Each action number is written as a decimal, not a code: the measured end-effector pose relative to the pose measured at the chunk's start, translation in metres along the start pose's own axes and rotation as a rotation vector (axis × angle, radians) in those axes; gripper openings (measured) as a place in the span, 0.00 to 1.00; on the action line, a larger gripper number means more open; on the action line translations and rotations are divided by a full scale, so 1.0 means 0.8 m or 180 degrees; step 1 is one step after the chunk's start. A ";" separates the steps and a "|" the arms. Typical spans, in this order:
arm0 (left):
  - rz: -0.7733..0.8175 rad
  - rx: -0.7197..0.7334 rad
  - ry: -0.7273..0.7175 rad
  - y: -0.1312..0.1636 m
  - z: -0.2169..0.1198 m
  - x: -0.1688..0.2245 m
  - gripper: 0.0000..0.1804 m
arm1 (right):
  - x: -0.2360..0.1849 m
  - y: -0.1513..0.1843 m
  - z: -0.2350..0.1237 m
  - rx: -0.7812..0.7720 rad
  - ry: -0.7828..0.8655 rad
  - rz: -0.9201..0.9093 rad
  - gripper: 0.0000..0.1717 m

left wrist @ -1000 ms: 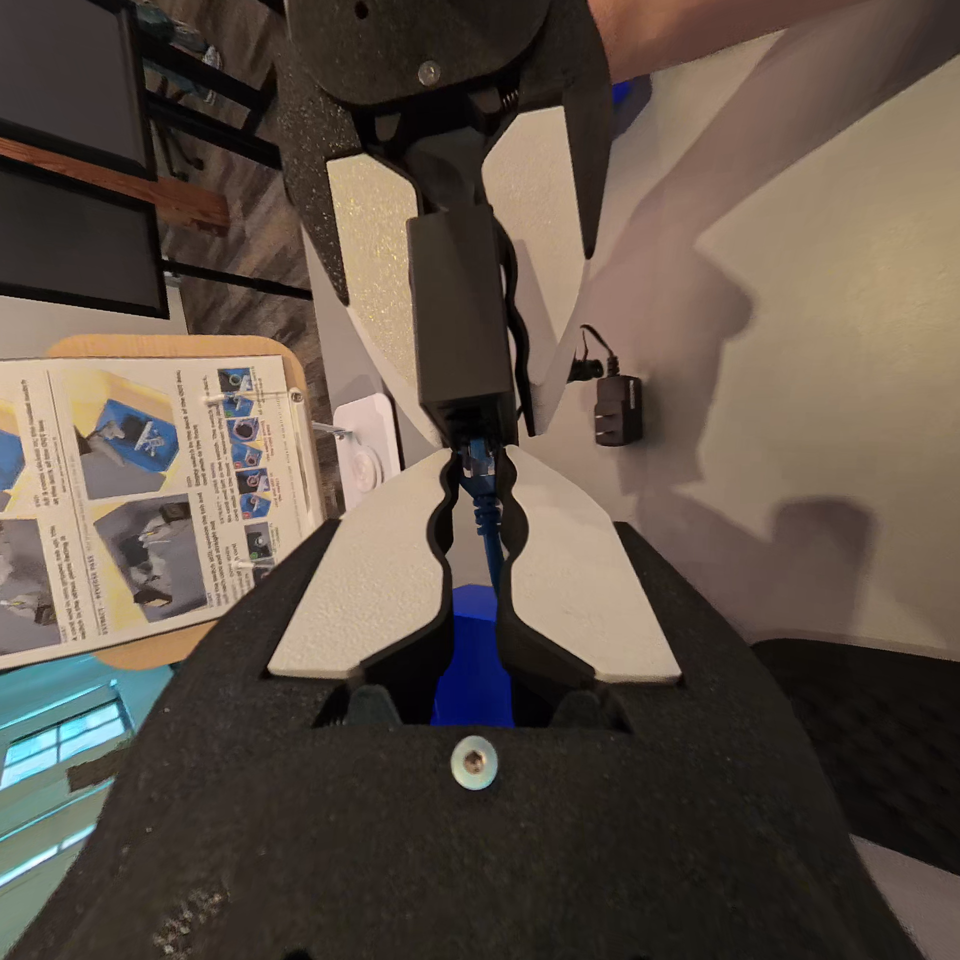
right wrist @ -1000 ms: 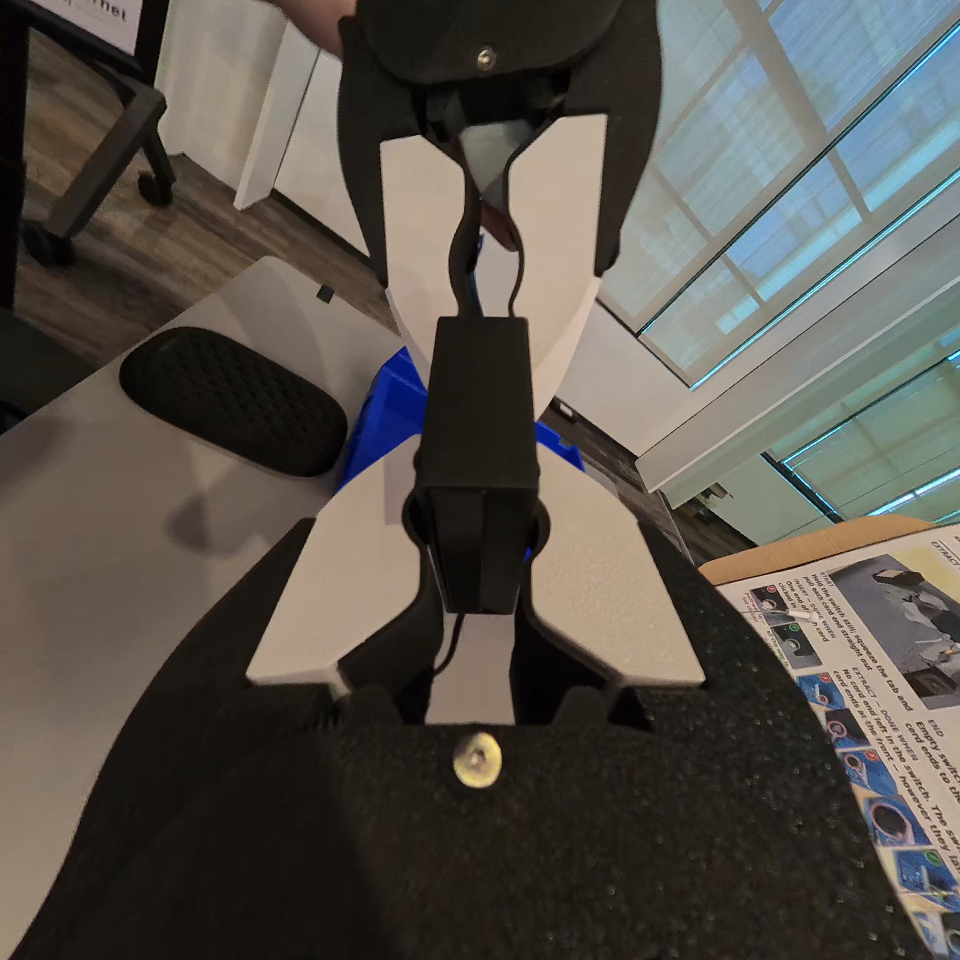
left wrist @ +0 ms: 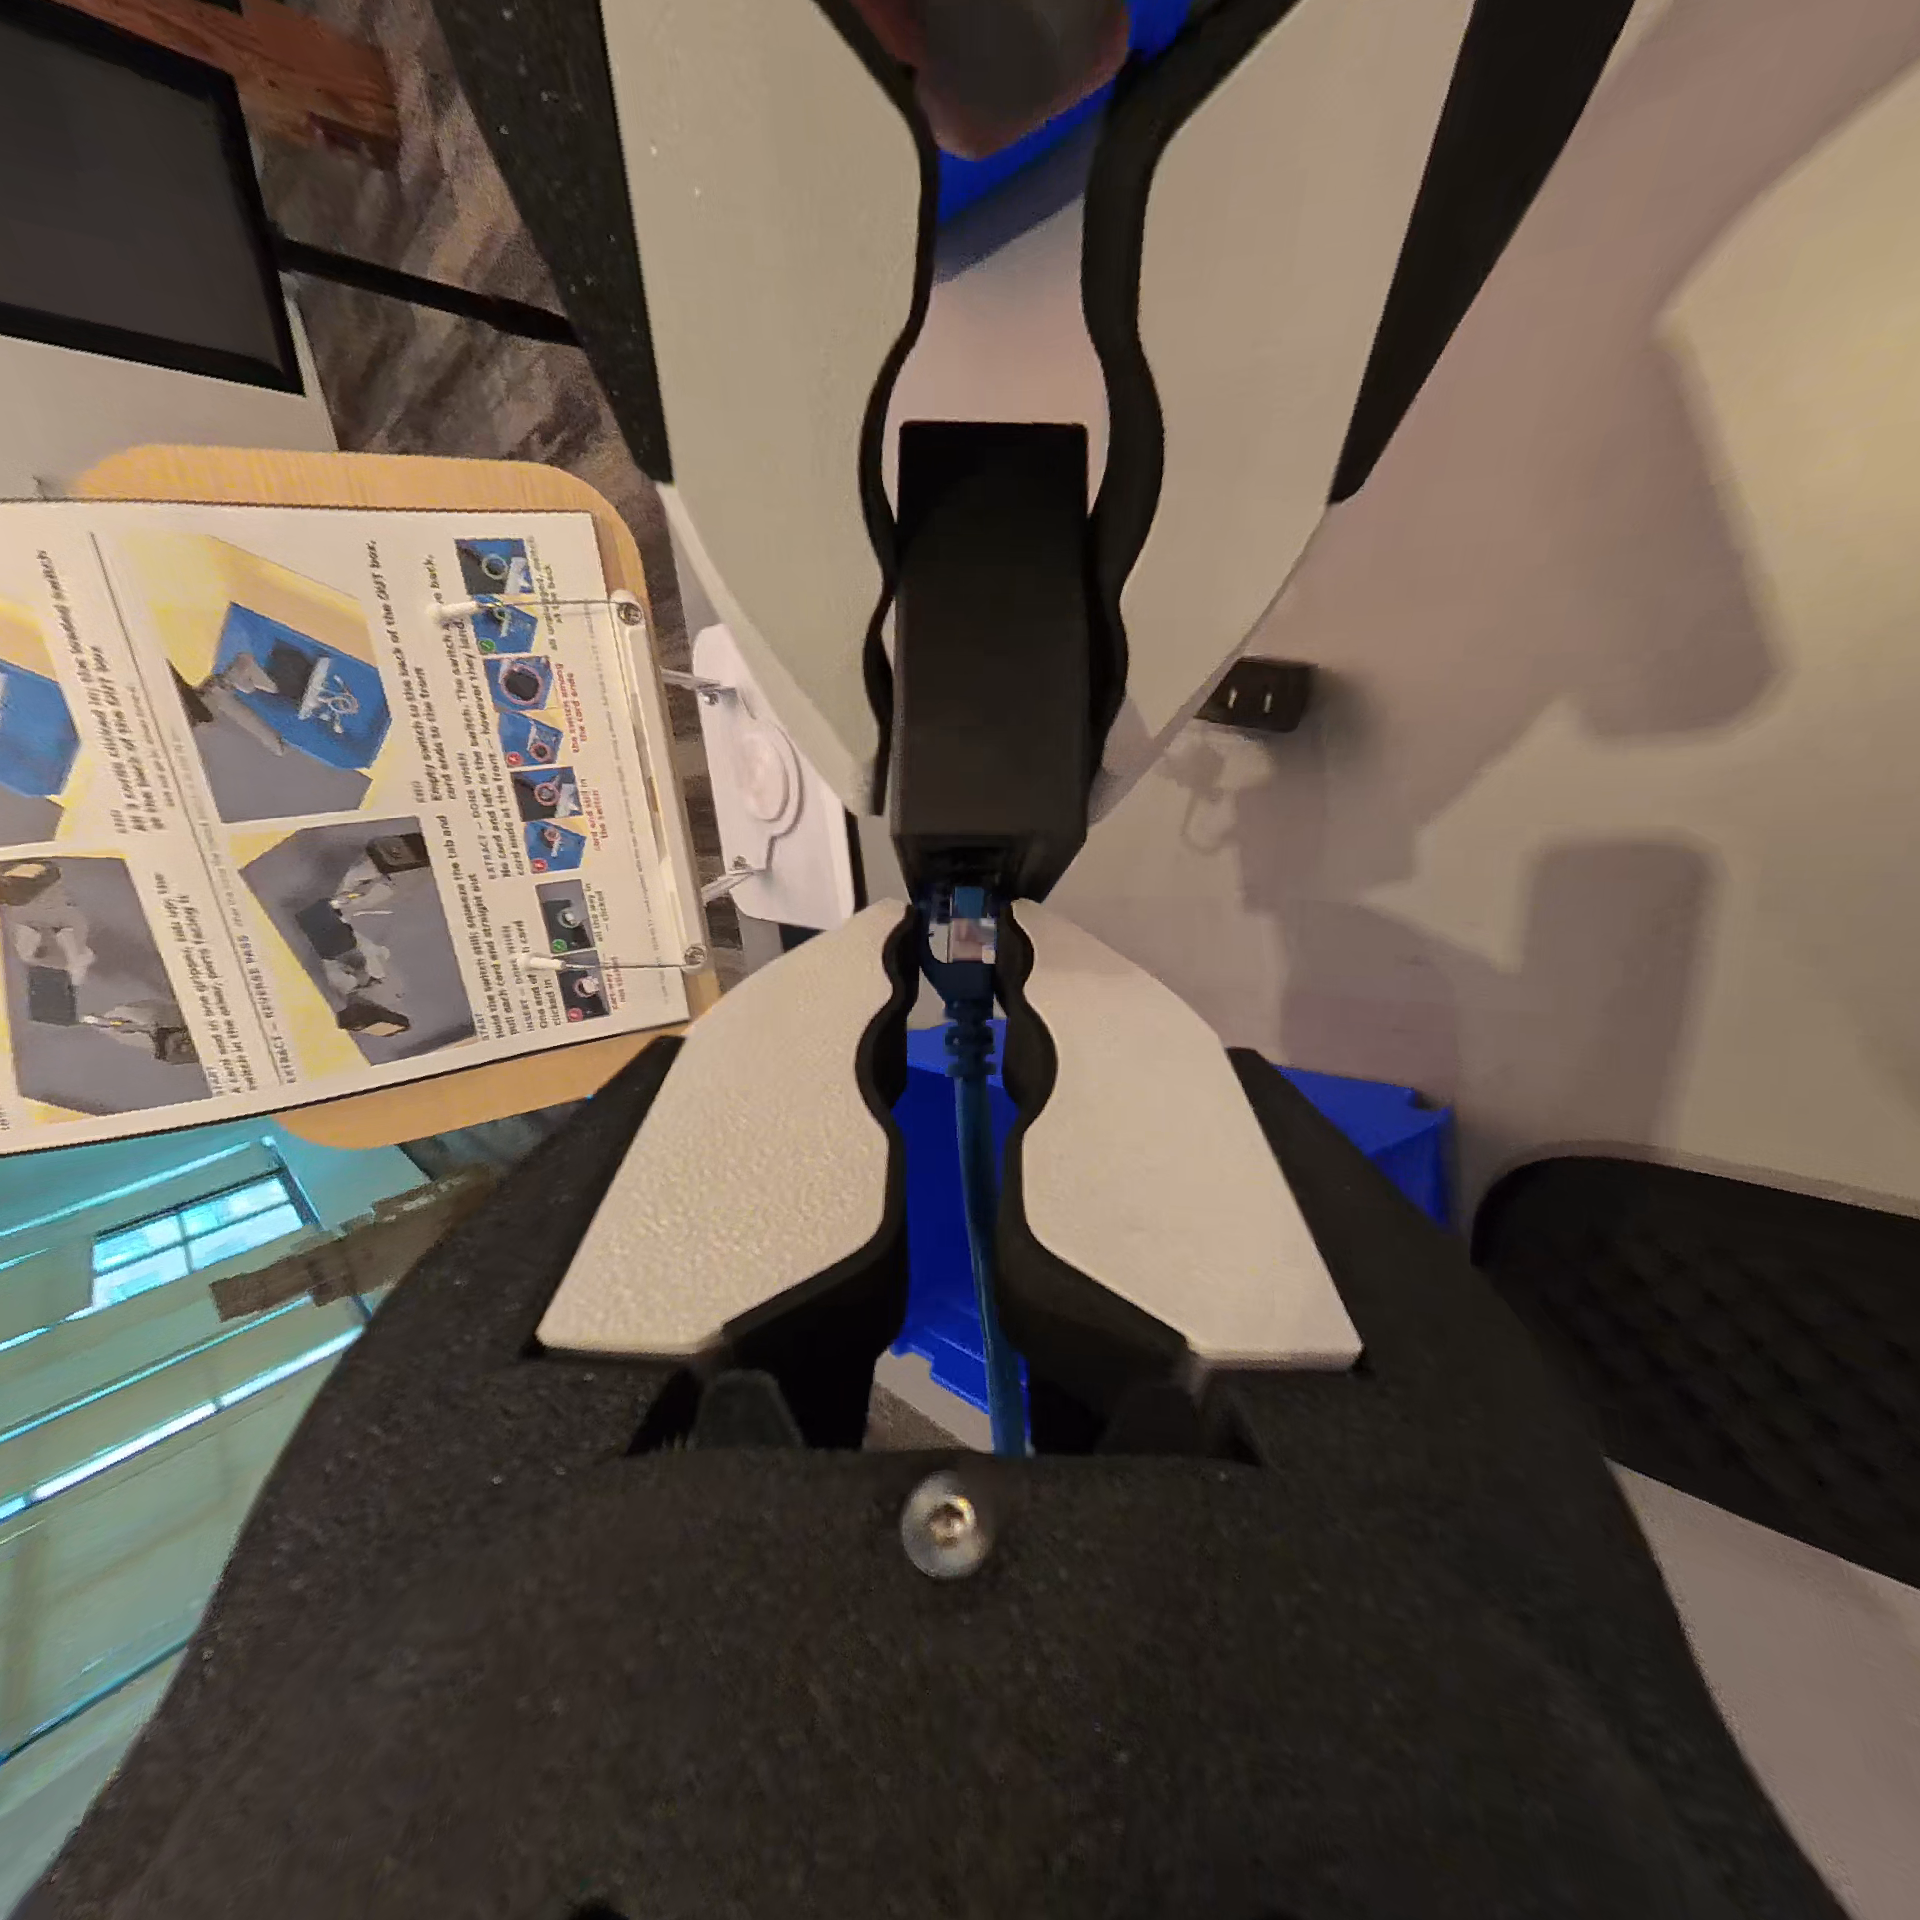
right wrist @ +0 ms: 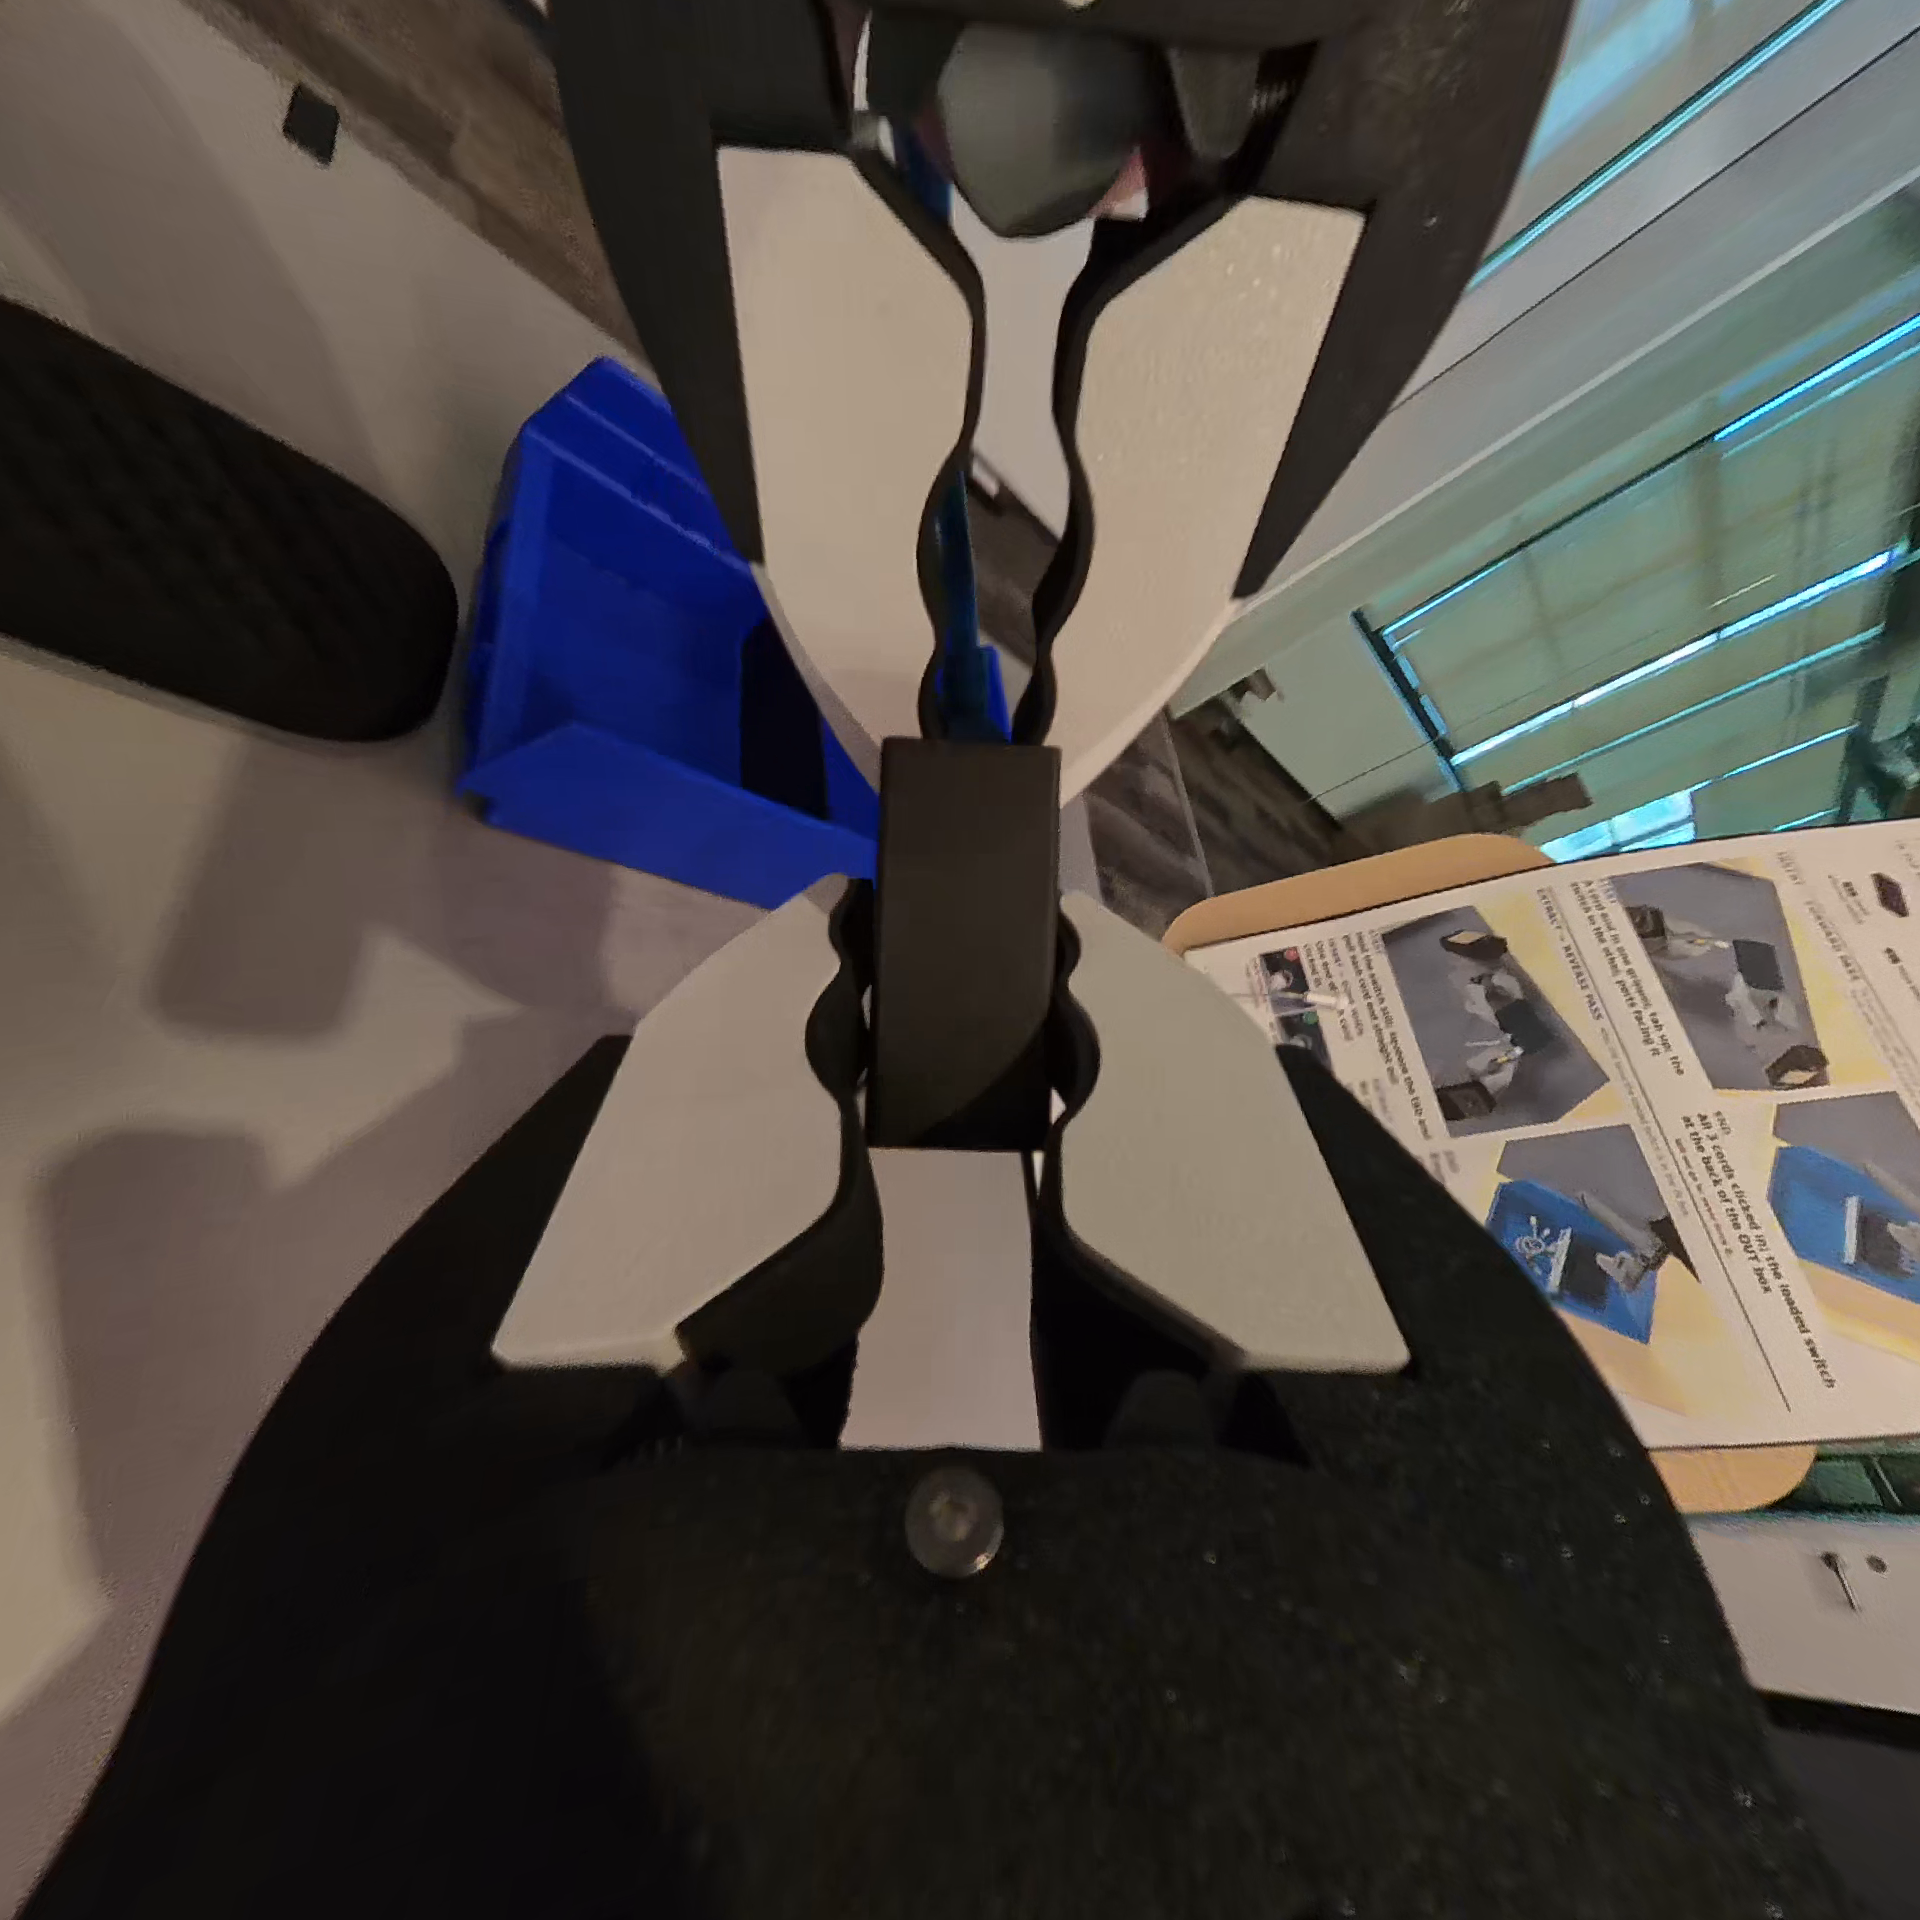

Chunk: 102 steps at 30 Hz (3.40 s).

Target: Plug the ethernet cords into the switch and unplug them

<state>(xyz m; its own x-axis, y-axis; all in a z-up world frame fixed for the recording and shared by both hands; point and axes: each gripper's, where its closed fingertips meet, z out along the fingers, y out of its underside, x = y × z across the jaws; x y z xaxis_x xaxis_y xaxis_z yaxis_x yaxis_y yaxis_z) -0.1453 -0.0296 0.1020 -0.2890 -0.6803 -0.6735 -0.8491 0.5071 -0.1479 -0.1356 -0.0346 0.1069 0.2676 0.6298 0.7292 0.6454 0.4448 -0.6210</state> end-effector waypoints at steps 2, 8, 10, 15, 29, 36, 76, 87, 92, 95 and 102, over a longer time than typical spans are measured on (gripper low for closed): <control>0.0037 0.0092 -0.0009 -0.003 0.001 0.003 0.07 | -0.004 -0.004 -0.003 0.0152 0.0008 0.0093 0.18; -0.0151 0.0453 -0.0282 -0.003 -0.008 -0.010 0.15 | 0.001 0.018 -0.008 0.0286 0.0399 0.0078 0.17; -0.0467 0.0618 -0.0324 0.004 -0.021 -0.016 0.18 | 0.007 0.032 -0.010 0.0257 0.0634 -0.0002 0.17; -0.1577 0.1660 -0.0117 -0.004 -0.067 0.011 0.17 | 0.014 0.056 -0.008 0.0144 0.0979 -0.0437 0.17; -0.3282 0.2996 0.0055 -0.005 0.040 0.017 0.11 | 0.042 0.027 -0.044 0.0767 0.1367 -0.0040 0.17; -0.2852 0.3867 -0.0012 -0.013 0.022 -0.020 0.32 | 0.033 -0.009 -0.081 0.2160 0.0624 0.0728 0.17; -0.0804 0.1690 -0.0495 -0.071 0.080 0.039 0.15 | -0.033 0.072 -0.041 -0.0789 -0.0124 -0.0625 0.20; -0.0797 0.1887 -0.0236 -0.064 0.065 0.047 0.28 | -0.048 0.076 -0.043 -0.0841 0.0089 -0.0913 0.16; -0.1282 0.2334 0.0536 -0.038 0.046 0.047 0.35 | -0.042 0.076 -0.047 -0.0552 0.0377 -0.1028 0.16; -0.1525 0.2765 0.0922 -0.048 0.036 0.047 0.35 | -0.039 0.065 -0.051 -0.0275 0.0596 -0.1248 0.17; -0.1649 0.2776 0.1424 -0.070 0.055 0.067 0.40 | -0.058 0.059 -0.041 -0.0057 0.0696 -0.1778 0.16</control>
<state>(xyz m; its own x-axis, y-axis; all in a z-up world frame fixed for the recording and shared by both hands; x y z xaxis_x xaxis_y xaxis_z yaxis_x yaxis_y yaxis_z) -0.0939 -0.0709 0.0423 -0.2718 -0.9585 -0.0864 -0.3619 0.1850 -0.9137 -0.0941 -0.0633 0.0533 0.0243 0.1571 0.9873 0.7422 0.6588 -0.1231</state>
